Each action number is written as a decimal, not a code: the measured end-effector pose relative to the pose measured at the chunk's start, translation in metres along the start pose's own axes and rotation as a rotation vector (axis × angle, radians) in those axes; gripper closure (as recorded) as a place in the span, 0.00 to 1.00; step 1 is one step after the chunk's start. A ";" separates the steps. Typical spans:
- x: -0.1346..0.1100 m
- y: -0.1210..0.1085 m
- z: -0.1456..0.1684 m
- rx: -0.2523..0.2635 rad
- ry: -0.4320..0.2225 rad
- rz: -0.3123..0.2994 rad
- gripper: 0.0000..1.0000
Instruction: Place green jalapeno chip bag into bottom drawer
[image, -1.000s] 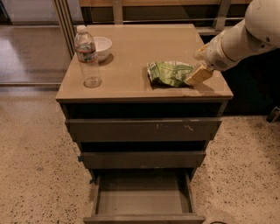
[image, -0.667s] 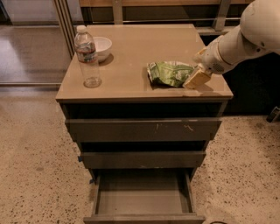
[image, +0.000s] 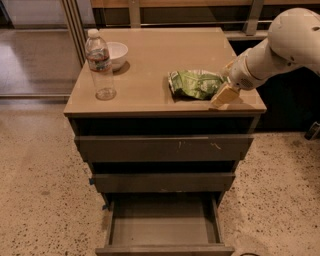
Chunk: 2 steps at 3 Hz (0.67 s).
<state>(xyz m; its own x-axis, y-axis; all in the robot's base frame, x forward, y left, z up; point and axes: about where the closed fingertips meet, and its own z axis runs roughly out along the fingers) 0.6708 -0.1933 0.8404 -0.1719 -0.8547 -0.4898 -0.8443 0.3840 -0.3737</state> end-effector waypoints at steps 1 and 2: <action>0.003 -0.002 0.008 -0.003 0.008 0.006 0.50; 0.003 -0.002 0.008 -0.003 0.008 0.006 0.73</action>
Offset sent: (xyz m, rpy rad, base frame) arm 0.0045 -0.0001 -0.0060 -0.0023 0.0067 -0.0054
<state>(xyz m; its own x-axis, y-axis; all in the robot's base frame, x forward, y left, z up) 0.6760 -0.1934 0.8334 -0.1811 -0.8549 -0.4862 -0.8448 0.3883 -0.3681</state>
